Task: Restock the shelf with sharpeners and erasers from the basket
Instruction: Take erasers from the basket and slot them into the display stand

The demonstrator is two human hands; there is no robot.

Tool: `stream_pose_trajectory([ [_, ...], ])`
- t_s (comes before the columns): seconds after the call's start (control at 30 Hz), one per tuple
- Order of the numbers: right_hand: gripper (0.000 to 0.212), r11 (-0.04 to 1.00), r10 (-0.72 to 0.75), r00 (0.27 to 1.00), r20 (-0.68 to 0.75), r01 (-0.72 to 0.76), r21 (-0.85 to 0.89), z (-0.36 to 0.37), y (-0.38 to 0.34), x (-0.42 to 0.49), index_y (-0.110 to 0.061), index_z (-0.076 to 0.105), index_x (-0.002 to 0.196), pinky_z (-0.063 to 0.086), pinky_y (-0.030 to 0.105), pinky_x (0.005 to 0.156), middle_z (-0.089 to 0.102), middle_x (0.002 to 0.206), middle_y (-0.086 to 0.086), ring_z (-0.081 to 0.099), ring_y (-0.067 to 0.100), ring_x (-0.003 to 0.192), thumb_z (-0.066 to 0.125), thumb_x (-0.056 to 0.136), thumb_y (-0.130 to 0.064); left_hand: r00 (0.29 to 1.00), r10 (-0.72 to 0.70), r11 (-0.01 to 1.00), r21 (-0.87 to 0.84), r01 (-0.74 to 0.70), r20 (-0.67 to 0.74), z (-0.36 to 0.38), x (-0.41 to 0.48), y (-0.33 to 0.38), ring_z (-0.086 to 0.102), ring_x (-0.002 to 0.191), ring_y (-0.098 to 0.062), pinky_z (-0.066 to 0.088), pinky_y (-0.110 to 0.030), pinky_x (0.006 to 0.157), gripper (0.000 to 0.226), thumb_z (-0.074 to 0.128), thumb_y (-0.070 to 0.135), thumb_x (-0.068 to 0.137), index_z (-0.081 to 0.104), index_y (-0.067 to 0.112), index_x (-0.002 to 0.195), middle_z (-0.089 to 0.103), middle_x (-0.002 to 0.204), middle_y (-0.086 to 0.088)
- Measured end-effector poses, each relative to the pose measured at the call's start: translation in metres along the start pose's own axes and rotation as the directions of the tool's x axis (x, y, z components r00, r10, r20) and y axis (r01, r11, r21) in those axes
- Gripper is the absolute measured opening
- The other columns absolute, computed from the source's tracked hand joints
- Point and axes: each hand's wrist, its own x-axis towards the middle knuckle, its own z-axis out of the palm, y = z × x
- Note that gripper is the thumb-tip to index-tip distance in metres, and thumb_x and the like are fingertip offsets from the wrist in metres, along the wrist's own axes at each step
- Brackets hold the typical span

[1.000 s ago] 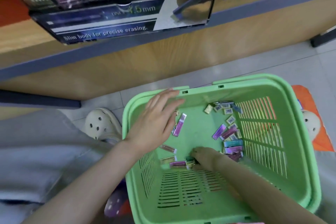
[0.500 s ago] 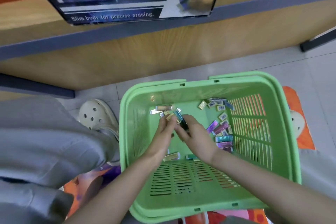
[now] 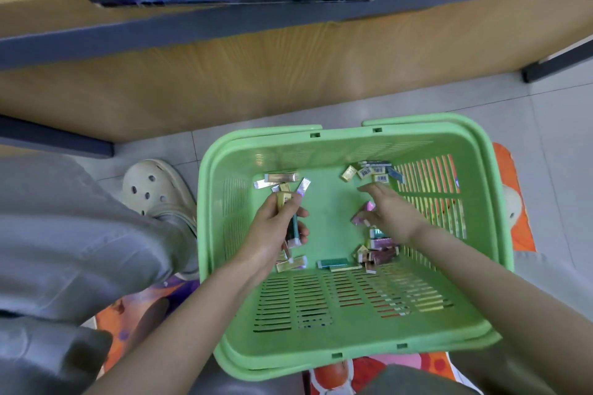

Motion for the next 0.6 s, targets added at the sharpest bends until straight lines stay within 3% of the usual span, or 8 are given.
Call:
stream_pose_trajectory([
  [0.07, 0.066, 0.993, 0.094, 0.982, 0.161, -0.08, -0.089, 0.014, 0.03, 0.004, -0.016, 0.032, 0.143, 0.03, 0.031, 0.113, 0.04, 0.144, 0.005, 0.045, 0.017, 0.126, 0.065, 0.086, -0.023, 1.0, -0.002, 1.0, 0.03, 0.001, 0.016, -0.001, -0.001, -0.003, 0.055, 0.053, -0.012, 0.05, -0.024, 0.052, 0.022, 0.048, 0.023, 0.096, 0.051, 0.005, 0.106, 0.06, 0.085, -0.004],
  [0.17, 0.077, 0.955, 0.105, 0.961, 0.257, -0.026, -0.296, 0.026, 0.046, 0.006, -0.016, 0.026, 0.146, 0.021, 0.033, 0.117, 0.029, 0.152, 0.004, 0.028, 0.022, 0.14, 0.069, 0.083, -0.026, 0.999, 0.007, 0.996, 0.093, -0.011, 0.036, -0.001, -0.002, -0.006, 0.056, 0.055, -0.011, 0.05, -0.022, 0.052, 0.019, 0.047, 0.023, 0.097, 0.052, 0.007, 0.106, 0.06, 0.086, -0.003],
  [0.3, 0.074, 0.939, 0.091, 0.938, 0.335, 0.031, -0.342, 0.031, 0.046, 0.01, -0.022, 0.035, 0.14, 0.028, 0.032, 0.111, 0.039, 0.143, -0.001, 0.037, 0.018, 0.129, 0.073, 0.078, -0.031, 0.999, -0.014, 0.994, 0.109, 0.009, 0.049, 0.002, 0.0, -0.006, 0.056, 0.054, -0.01, 0.052, -0.022, 0.054, 0.018, 0.048, 0.022, 0.098, 0.052, 0.008, 0.108, 0.06, 0.087, -0.002],
  [0.6, 0.071, 0.905, 0.082, 0.945, 0.316, 0.062, -0.421, 0.049, 0.045, 0.009, -0.021, 0.035, 0.141, 0.022, 0.038, 0.115, 0.03, 0.147, 0.005, 0.028, 0.025, 0.136, 0.071, 0.08, -0.023, 0.997, -0.022, 0.992, 0.129, 0.012, 0.076, 0.012, 0.002, -0.004, 0.056, 0.053, -0.009, 0.053, -0.022, 0.056, 0.02, 0.047, 0.022, 0.098, 0.052, 0.008, 0.111, 0.059, 0.088, -0.001],
])
